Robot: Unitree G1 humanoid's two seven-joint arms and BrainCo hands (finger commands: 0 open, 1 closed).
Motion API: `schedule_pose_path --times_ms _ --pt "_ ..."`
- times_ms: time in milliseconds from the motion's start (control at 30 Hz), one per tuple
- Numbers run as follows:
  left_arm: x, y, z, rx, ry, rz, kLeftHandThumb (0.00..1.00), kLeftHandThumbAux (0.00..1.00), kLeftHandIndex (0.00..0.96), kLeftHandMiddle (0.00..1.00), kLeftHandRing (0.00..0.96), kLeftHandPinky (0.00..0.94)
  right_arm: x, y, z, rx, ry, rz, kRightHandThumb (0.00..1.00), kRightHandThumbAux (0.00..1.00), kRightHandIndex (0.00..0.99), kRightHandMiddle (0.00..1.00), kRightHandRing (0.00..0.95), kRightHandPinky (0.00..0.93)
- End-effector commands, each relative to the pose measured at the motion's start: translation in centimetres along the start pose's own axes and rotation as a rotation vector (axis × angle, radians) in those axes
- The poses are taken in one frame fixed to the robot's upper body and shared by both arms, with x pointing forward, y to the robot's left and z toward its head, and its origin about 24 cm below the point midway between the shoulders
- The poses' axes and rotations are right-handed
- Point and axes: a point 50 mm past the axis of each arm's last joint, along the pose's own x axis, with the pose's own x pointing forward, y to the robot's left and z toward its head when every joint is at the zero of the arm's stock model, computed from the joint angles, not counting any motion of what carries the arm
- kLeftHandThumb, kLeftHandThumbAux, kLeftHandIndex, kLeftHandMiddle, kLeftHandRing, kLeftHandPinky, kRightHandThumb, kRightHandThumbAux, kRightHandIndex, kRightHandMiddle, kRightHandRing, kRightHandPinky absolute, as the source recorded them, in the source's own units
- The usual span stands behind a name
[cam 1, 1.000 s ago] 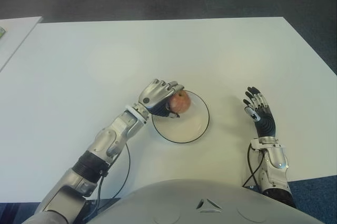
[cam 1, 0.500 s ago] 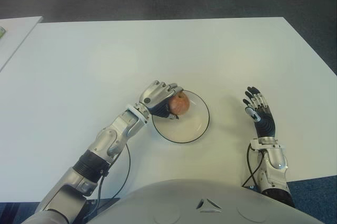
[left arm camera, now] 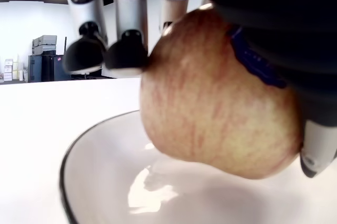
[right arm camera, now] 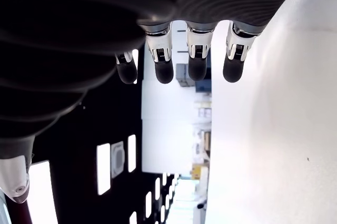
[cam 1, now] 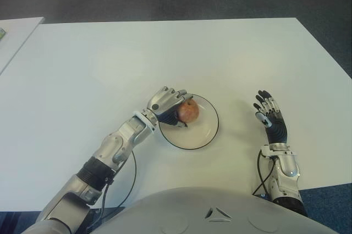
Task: Put the apples into the plate.
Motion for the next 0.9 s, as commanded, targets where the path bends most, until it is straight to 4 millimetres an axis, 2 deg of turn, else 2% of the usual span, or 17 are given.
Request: schedule_pose_path --times_ms 33,133,233,900 --pt "0.2 0.7 -0.3 0.005 -0.022 -0.062 0.399 0.313 0.141 0.217 0.214 0.218 -5.7 3.4 -6.5 0.162 0.388 -0.01 0.184 0.505 0.027 0.073 0.037 0.025" --pt "-0.1 1.0 -0.1 0.005 -0.021 -0.1 0.329 0.201 0.046 0.071 0.07 0.071 -5.6 3.4 -6.6 0.156 0.394 -0.004 0.179 0.5 0.026 0.071 0.033 0.015" --pt "-0.3 1.3 0.0 0.001 -0.015 -0.112 0.297 0.15 0.015 0.023 0.022 0.023 -5.6 3.4 -6.6 0.151 0.4 0.005 0.175 0.493 0.023 0.065 0.025 0.005" --pt "-0.7 2.1 0.1 0.0 -0.013 -0.084 0.215 0.125 0.0 0.0 0.0 0.0 -5.5 3.6 -6.9 0.1 0.432 0.033 0.132 0.498 0.0 0.031 0.0 0.0"
